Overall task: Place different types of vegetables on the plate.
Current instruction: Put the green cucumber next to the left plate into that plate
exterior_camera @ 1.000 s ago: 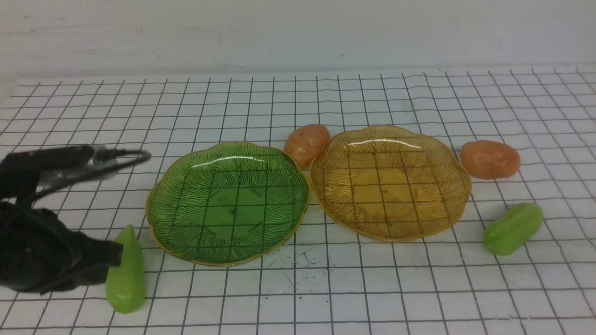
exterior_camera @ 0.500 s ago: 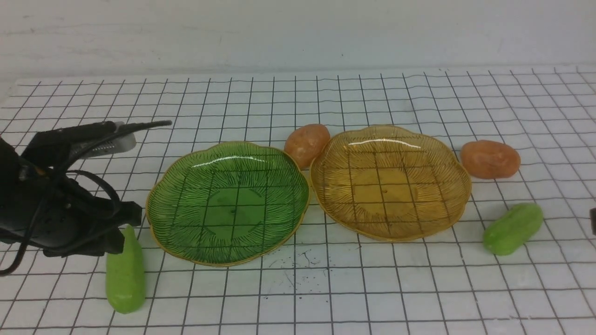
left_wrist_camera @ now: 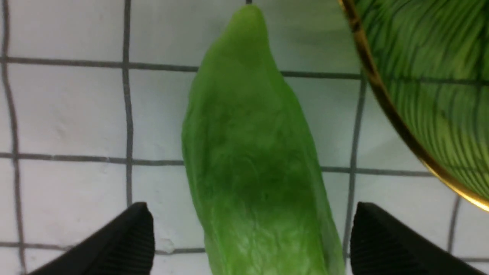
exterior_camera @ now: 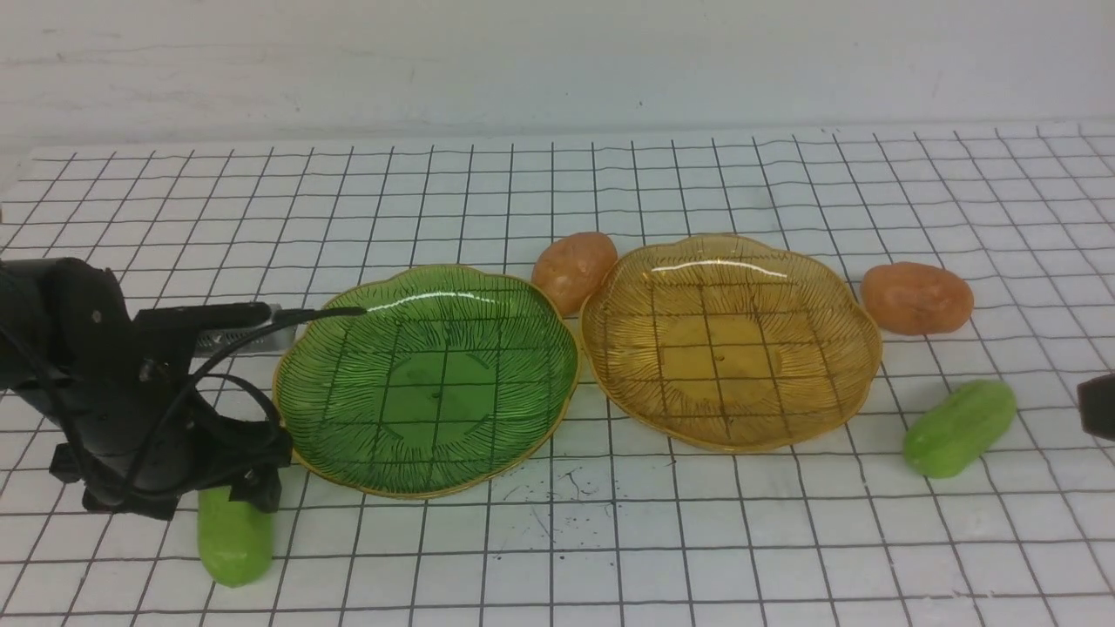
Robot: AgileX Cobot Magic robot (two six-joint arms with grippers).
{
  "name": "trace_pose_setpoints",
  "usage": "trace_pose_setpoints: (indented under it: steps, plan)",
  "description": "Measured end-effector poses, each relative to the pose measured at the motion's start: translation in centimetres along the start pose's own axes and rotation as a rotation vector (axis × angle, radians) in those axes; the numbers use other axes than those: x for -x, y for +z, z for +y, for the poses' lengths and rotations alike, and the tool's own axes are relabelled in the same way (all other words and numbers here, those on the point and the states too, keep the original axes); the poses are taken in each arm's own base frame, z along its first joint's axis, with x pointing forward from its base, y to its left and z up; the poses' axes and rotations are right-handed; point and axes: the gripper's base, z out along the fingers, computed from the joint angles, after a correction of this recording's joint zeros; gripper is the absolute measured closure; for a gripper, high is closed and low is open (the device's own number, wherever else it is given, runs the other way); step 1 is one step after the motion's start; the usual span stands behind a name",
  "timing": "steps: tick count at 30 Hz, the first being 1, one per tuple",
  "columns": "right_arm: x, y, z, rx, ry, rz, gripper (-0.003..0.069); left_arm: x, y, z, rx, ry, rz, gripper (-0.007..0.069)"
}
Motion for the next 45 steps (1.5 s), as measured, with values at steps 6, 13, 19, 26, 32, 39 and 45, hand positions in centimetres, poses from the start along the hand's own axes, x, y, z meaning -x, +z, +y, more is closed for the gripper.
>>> trace_pose_setpoints:
  steps: [6,13,19,26,32,39,45]
  plan:
    - [0.0,0.0,0.0,0.0,0.0,0.0,0.0674,0.0,1.7,0.1,0.005,-0.005,0.038,0.0088]
    - [0.0,0.0,0.0,0.0,0.0,-0.001,0.0674,0.1,1.3,0.5,0.057,0.051,0.123,0.024]
    - [0.0,0.0,0.0,-0.001,0.0,-0.002,0.0674,2.1,-4.6,0.3,0.079,0.067,0.064,0.024]
    - [0.4,0.0,-0.1,-0.017,0.0,-0.038,0.0674,4.7,-10.3,-5.9,-0.199,0.118,-0.279,0.024]
    - [0.7,0.0,-0.3,-0.031,0.002,-0.068,0.0674,5.4,-7.4,-9.6,-0.239,0.266,-0.312,0.024]
    - [1.3,1.8,-1.7,-0.07,0.096,-0.01,0.0674,5.7,-1.5,-10.4,-0.209,0.284,-0.177,0.0228]
    - [4.1,3.3,-5.0,-0.211,0.165,0.043,0.0674,5.9,-1.6,-10.4,-0.211,0.263,-0.197,0.0167]
